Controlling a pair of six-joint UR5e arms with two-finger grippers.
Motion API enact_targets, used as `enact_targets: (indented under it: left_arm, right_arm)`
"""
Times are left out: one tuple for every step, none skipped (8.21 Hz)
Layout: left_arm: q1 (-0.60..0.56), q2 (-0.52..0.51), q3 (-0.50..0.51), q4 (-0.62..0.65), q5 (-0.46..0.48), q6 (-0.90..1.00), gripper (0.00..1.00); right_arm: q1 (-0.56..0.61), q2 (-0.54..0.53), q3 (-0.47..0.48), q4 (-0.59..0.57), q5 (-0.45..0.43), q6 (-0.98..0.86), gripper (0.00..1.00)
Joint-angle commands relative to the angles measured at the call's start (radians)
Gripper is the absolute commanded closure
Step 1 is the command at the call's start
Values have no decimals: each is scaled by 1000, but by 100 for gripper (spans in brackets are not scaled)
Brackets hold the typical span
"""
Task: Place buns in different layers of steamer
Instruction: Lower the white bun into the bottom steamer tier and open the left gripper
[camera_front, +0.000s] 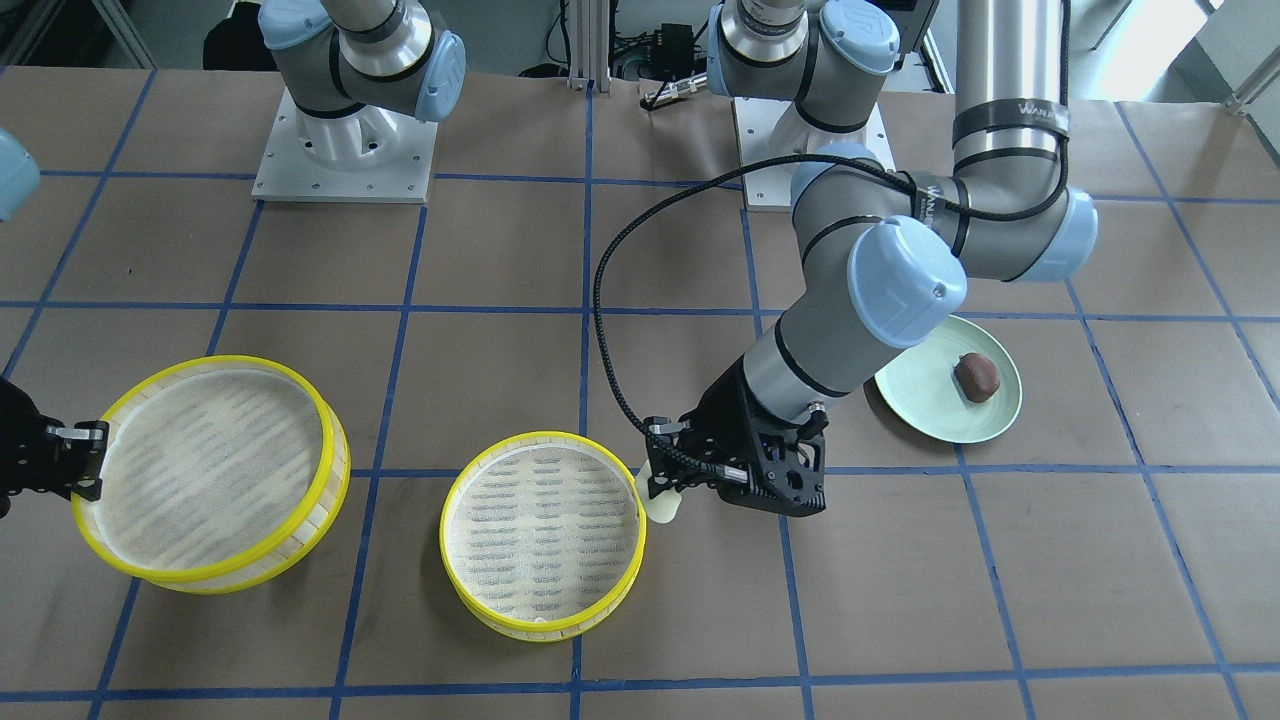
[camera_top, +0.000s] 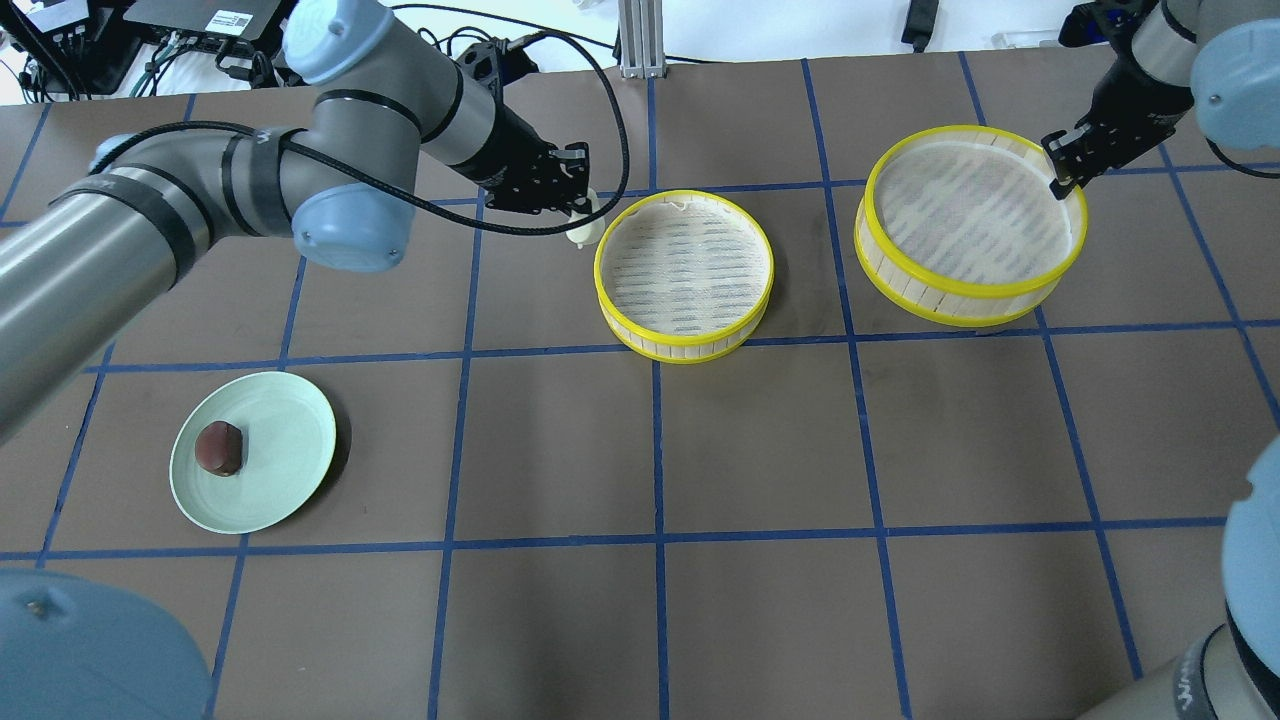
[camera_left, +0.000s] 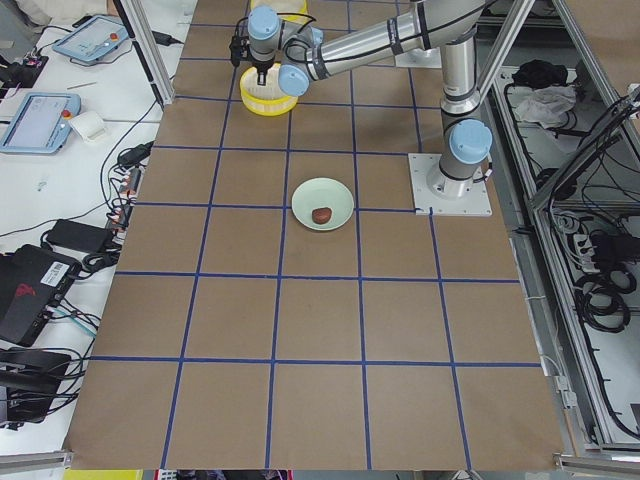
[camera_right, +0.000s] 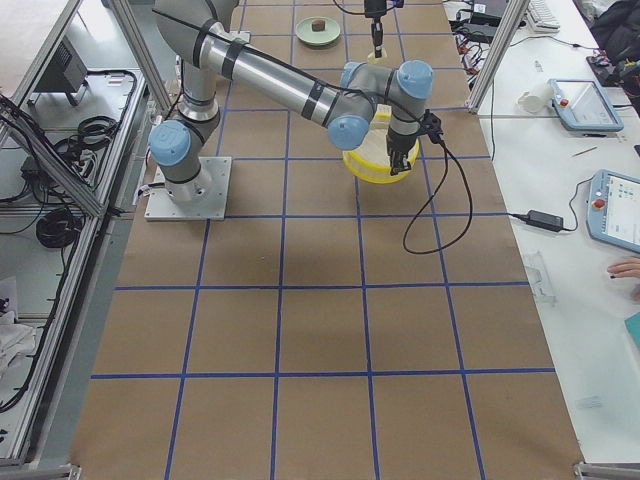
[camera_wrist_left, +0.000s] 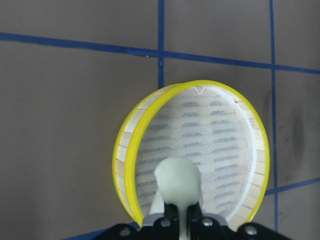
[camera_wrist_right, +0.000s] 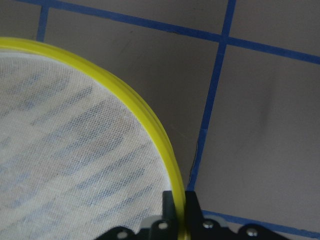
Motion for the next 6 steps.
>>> enact_targets:
  left_arm:
    - [-90,-82,8,84,-26,-122,100]
    - [-98,-99,10,99,-48,-126,100]
    - [-100,-108,9,108,-49,-129,100]
    - [-103,-143,8,124,-49,-137,99]
    - [-104,-166,8,147,-49,-147,81]
    - [-104,-167,10,147,-50,-153,43]
  right_arm:
    - [0,0,5,0,3,6,100]
    - [0,0,5,0,3,4,100]
    - [0,0,5,0,2,6,100]
    - [0,0,5,0,3,4,100]
    - [0,0,5,0,5,4,100]
    - [0,0,5,0,5,6,100]
